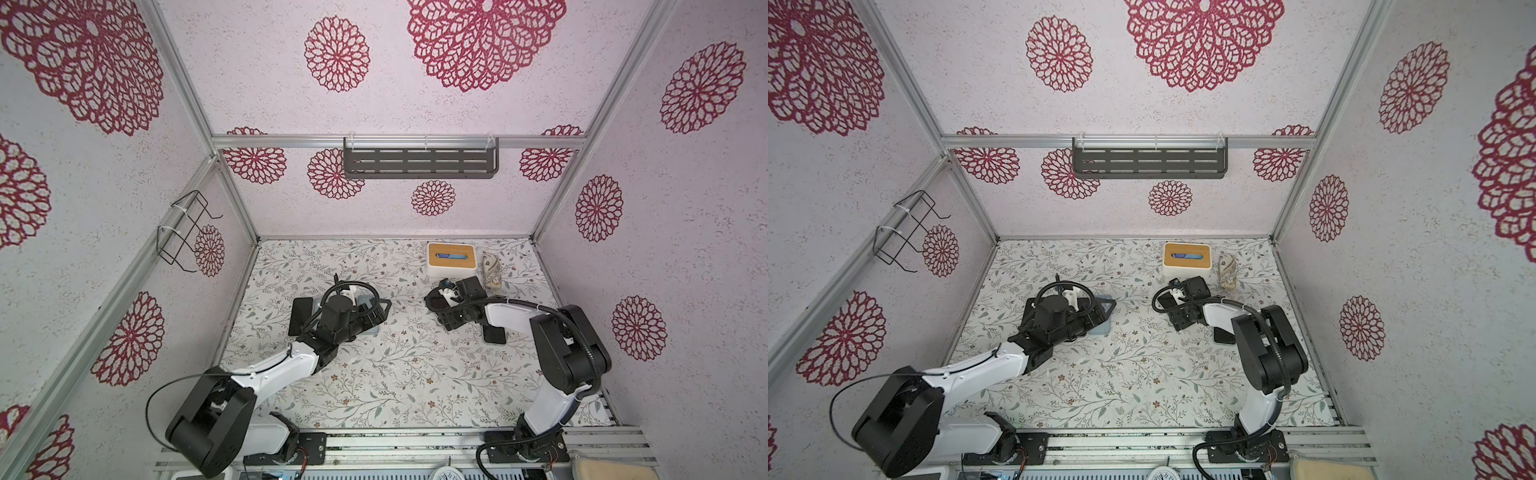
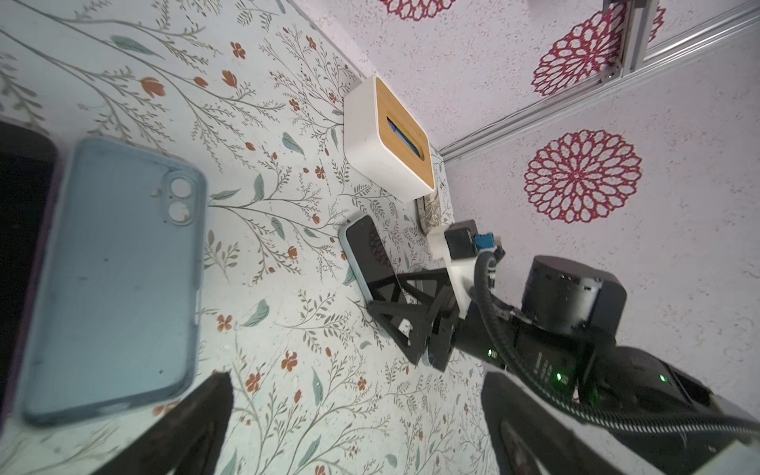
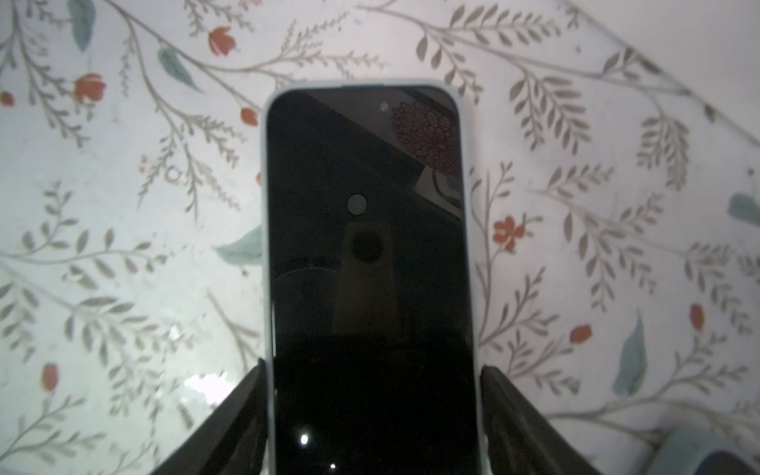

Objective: Take the phone out of the phone case
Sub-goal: Move the phone to the center of the table, then pick up the phone from the center of the table.

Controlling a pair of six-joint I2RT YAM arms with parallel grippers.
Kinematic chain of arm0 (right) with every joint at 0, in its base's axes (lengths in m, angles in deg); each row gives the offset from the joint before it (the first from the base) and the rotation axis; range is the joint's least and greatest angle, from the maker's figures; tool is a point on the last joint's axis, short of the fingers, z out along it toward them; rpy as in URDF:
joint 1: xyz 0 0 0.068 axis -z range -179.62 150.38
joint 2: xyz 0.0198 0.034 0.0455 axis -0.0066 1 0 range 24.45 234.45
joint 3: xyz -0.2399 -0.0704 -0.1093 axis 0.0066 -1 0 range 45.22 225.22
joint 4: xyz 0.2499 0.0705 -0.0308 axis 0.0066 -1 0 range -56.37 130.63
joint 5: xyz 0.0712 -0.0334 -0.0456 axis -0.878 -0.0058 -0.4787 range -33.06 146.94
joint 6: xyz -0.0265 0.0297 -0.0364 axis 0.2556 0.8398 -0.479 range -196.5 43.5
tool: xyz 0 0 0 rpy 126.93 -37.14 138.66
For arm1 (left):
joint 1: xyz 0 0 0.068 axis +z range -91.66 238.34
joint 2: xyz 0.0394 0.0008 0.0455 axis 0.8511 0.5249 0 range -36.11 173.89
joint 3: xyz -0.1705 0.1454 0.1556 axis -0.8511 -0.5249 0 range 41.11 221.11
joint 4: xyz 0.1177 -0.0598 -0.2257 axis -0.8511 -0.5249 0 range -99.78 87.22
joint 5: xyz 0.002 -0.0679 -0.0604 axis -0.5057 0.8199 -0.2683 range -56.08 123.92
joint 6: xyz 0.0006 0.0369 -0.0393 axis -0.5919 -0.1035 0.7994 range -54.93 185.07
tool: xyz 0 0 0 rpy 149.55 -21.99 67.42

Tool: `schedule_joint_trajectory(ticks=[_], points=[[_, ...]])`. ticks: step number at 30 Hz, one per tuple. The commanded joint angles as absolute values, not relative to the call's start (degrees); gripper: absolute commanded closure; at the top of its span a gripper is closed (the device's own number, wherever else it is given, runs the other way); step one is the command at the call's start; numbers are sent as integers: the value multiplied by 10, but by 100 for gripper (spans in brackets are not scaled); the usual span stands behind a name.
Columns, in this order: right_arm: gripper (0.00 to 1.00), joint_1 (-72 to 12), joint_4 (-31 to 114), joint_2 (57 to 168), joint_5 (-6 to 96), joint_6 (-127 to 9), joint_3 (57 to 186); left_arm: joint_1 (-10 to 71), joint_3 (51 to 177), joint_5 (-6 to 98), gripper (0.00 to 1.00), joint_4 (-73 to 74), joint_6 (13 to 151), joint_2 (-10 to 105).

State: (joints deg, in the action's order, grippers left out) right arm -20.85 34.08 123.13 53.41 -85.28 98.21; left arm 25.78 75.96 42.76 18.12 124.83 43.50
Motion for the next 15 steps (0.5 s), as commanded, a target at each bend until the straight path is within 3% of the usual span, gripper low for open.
schedule_joint_trajectory(ticks=[1,7,9,10,12,13,15], points=[[71,-209,365,1155,486,-797,956,243,760,449,0,327,1319,495],[75,-213,424,1073,387,-742,888,222,767,471,3,513,1425,636],[74,-218,414,1058,397,-741,882,215,781,481,4,554,1454,682],[69,-218,399,1053,415,-736,885,212,785,483,5,573,1467,698],[36,-218,373,1044,453,-735,893,205,784,476,2,605,1473,717],[25,-218,352,1048,479,-738,901,200,784,466,3,597,1464,713],[15,-215,313,1067,547,-737,924,189,794,446,3,529,1432,683]])
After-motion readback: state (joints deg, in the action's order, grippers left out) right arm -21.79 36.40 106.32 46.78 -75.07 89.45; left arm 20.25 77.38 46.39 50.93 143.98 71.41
